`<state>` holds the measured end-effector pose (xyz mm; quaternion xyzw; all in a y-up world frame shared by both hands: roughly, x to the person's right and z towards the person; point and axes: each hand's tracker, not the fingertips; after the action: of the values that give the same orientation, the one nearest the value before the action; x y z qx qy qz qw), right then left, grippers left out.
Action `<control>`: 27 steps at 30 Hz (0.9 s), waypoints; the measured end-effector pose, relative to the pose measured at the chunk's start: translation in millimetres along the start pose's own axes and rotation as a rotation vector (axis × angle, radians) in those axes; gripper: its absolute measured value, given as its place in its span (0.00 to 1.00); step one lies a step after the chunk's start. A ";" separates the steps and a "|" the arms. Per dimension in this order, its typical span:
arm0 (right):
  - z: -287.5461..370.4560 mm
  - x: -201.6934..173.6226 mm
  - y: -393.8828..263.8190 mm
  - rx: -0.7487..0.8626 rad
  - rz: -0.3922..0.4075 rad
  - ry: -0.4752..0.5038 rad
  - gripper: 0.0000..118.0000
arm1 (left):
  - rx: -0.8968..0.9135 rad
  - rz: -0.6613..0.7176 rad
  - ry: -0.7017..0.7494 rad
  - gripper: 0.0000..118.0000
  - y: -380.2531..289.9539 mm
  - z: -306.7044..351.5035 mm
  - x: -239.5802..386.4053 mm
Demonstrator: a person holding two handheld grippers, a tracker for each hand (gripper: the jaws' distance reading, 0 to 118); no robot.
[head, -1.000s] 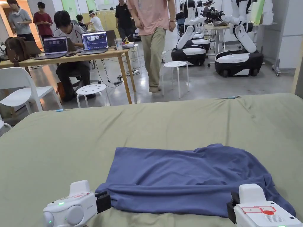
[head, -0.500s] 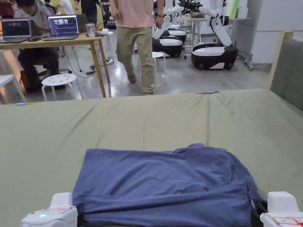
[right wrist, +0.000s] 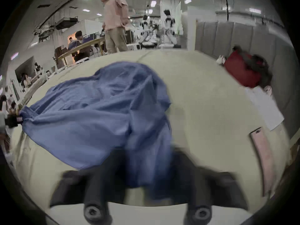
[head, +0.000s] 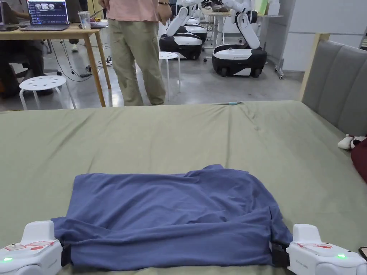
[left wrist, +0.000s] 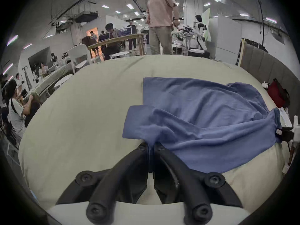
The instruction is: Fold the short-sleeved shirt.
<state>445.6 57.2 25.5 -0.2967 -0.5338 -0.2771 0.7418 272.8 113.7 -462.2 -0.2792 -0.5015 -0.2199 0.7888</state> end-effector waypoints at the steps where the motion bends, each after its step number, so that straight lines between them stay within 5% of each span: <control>1: -4.8 1.9 0.6 -0.021 -0.025 0.034 0.19 | -0.005 0.001 0.000 0.02 -1.4 0.3 0.4; 2: -1.7 1.0 0.7 -0.001 -0.025 0.041 0.08 | -0.014 0.000 -0.001 0.02 -3.2 1.9 1.4; 4: 12.3 1.4 8.7 0.021 0.000 0.028 0.06 | -0.022 -0.006 0.002 0.02 -3.8 6.1 -1.5; 14: 93.9 -1.9 13.4 0.087 0.147 -0.024 0.06 | -0.023 0.033 -0.054 0.02 -22.9 77.4 -15.3; 21: 81.3 -2.0 -19.4 0.009 0.156 -0.023 0.09 | -0.089 0.177 -0.186 0.03 -60.8 67.3 -31.4; 22: 77.3 0.1 -24.5 0.013 0.140 -0.017 0.21 | -0.095 0.213 -0.195 0.05 -62.7 67.9 -33.3; 24: 84.8 0.8 -26.3 0.031 0.100 0.002 0.84 | -0.055 0.216 -0.169 0.37 -59.2 72.1 -38.7; 25: 94.1 0.0 -24.6 0.059 0.064 0.061 1.00 | 0.002 0.226 -0.148 0.57 -55.6 81.8 -40.5; 26: 102.4 0.3 -22.7 0.089 0.046 0.108 0.98 | 0.051 0.253 -0.158 0.70 -52.1 91.4 -41.8; 27: 115.9 -5.4 -20.1 0.131 0.033 0.140 0.97 | 0.102 0.265 -0.204 0.72 -47.8 104.1 -42.3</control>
<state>356.7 129.6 52.7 -0.2365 -0.4925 -0.2494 0.7996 156.4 149.6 -454.8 -0.3233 -0.5481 -0.0588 0.7691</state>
